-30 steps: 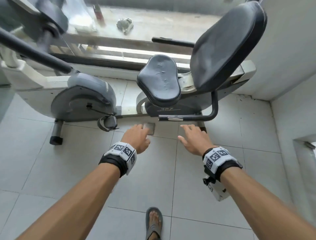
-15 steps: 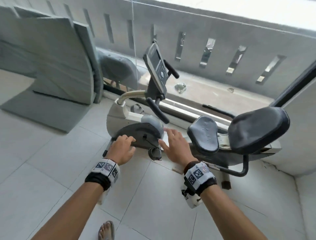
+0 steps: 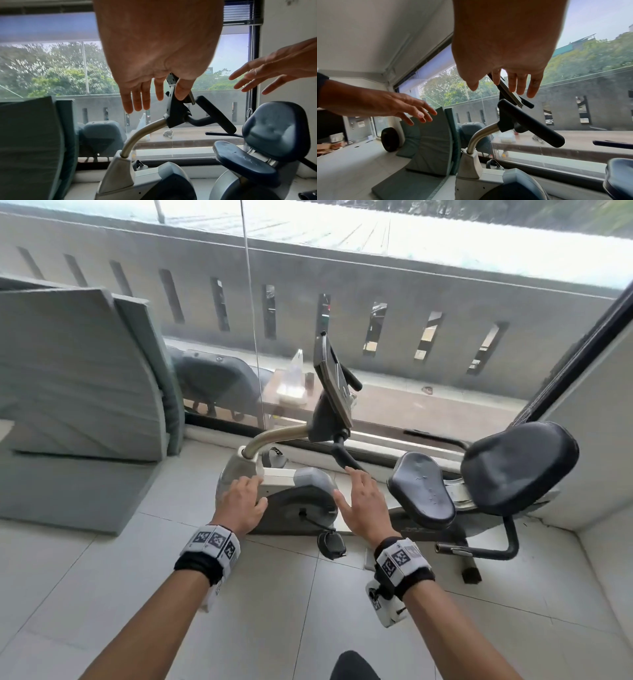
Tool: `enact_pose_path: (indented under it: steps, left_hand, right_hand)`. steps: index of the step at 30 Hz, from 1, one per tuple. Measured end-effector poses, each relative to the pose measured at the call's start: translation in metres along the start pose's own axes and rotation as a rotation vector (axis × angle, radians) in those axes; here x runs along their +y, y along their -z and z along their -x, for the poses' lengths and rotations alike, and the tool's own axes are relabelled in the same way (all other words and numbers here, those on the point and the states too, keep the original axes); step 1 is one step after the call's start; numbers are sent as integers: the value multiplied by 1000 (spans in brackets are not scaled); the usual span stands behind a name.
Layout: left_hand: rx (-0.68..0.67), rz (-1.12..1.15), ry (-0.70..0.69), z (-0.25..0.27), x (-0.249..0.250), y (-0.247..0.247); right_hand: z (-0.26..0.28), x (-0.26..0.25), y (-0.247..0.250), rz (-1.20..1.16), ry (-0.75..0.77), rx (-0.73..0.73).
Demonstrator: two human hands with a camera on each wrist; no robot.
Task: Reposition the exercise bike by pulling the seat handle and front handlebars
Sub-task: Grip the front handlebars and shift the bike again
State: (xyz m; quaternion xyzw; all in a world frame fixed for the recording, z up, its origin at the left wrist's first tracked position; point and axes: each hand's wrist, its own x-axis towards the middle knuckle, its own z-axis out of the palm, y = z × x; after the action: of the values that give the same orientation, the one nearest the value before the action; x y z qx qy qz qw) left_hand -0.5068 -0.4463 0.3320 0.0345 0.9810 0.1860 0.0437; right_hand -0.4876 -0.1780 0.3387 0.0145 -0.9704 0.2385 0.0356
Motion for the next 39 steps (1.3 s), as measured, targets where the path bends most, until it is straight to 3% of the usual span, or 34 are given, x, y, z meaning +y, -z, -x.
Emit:
enact_pose_path:
  steps: [9,14,16,17,19,20,27,39]
  left_hand:
    - [55,-35,-45,-151,-6,-50]
    - [-37,-97,18,-252,-15,-97]
    - [-20,-123,18,-272,-12,-99]
    - [-91,-108,57,-301,-22,-122]
    - [-31,-92,68,-315,-23,-127]
    - [-84,-92,75,-334,-30,-148]
    - [-34,28,101,-364,-30,-174]
    - [78,-28,91,-380,-40,-205]
  right_hand:
    - [-94,23,-41,33,-33,115]
    - [-133,37,-83,-38,2,76]
    - [-128,31,-78,-76,41,163]
    - [-144,41,-101,-114,2,160]
    - [-138,37,-91,-135,31,240]
    - [-146,47,-108,-164,-4,229]
    - [-150,48,-111,-155,12,307]
    - [-160,46,-115,-110,21,417]
